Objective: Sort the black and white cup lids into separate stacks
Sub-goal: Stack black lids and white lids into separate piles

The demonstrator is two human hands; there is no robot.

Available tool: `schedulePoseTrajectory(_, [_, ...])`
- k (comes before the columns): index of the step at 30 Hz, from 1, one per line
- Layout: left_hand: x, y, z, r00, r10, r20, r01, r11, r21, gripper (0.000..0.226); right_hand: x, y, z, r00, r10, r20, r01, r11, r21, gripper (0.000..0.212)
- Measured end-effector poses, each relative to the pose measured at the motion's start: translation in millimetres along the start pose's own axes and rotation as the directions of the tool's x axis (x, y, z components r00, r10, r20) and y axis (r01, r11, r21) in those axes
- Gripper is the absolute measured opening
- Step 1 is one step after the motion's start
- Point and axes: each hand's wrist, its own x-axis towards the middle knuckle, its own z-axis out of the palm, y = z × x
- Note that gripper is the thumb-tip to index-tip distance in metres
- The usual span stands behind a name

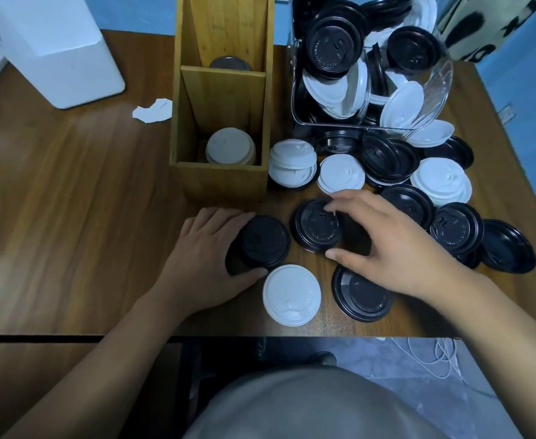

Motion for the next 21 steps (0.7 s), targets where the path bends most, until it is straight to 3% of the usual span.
schedulePoseTrajectory(4, [0, 0, 1, 1.000, -0.005, -0.005, 0.005, 1.000, -0.012, 0.086, 25, -10, 6, 0.997, 0.067, 0.041, -0.061, 0.988, -0.141, 0.084])
schedulePoseTrajectory(7, [0, -1, 1, 1.000, -0.006, -0.007, 0.006, 1.000, -0.019, 0.086, 34, -15, 12, 0.998, 0.044, 0.048, -0.031, 0.969, -0.244, 0.074])
schedulePoseTrajectory(10, [0, -1, 0, 1.000, -0.005, -0.005, 0.005, 1.000, -0.022, 0.086, 33, -7, 9, 0.986, -0.049, 0.161, 0.063, 0.995, -0.081, 0.068])
schedulePoseTrajectory(12, [0, -1, 0, 1.000, -0.005, -0.002, 0.005, 1.000, -0.025, 0.086, 29, -3, 3, 0.981, -0.029, 0.190, 0.018, 0.998, 0.059, 0.072])
schedulePoseTrajectory(14, [0, -1, 0, 1.000, -0.007, -0.005, 0.006, 1.000, -0.029, 0.085, 25, -4, 0, 0.990, 0.048, 0.135, -0.055, 0.997, 0.053, 0.070])
schedulePoseTrajectory(17, [0, -1, 0, 1.000, -0.005, -0.007, 0.005, 0.999, -0.034, 0.085, 24, -10, 5, 0.983, 0.179, 0.050, -0.172, 0.978, -0.122, 0.078])
schedulePoseTrajectory(21, [0, -1, 0, 1.000, -0.003, -0.010, 0.003, 0.999, -0.041, 0.085, 27, -13, 9, 0.981, 0.194, 0.020, -0.191, 0.975, -0.112, 0.074])
